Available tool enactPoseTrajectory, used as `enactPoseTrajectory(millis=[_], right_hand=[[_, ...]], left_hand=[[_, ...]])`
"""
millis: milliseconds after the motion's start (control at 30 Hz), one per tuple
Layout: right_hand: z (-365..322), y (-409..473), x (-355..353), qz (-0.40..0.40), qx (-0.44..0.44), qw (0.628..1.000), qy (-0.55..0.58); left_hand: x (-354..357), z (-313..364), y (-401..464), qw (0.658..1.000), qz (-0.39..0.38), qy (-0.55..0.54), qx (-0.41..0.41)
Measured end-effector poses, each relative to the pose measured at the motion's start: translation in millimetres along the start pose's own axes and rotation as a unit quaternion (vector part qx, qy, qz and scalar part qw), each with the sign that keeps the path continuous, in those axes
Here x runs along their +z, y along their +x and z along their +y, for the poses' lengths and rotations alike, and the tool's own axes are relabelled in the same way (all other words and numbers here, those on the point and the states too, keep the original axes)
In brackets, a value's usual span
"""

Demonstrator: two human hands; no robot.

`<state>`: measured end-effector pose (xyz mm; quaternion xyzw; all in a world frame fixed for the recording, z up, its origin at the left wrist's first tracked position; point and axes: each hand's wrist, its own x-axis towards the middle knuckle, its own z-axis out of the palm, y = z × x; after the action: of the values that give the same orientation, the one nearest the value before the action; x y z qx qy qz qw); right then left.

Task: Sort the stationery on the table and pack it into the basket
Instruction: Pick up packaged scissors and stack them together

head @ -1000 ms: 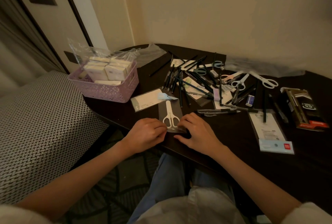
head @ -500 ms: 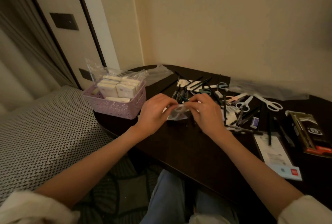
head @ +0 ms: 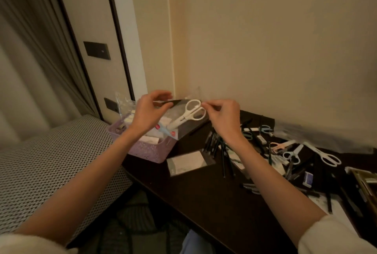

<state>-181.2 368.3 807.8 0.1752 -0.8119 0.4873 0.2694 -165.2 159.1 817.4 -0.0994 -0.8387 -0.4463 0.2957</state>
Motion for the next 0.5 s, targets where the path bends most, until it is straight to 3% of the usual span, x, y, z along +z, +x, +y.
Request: enactPoseTrajectory(millis=[200,333,400,500], right_hand=[[-21,17,53,0.014,0.085,0.992,0.095],[-25,16,94,-0.011,0.176,0.972,0.158],[-22,13,114,-0.019,0.237,0.952,0.192],[-19,11,136,-0.021,0.301,0.927,0.225]], left_hand=[[-54,-50,16,0.990,0.029,0.045,-0.130],[-66,-81,10,0.967,-0.031,0.019,-0.252],[-71,-96,8,0.963,-0.045,0.026,-0.266],[-76,-116,8,0.964,-0.102,0.111,-0.219]])
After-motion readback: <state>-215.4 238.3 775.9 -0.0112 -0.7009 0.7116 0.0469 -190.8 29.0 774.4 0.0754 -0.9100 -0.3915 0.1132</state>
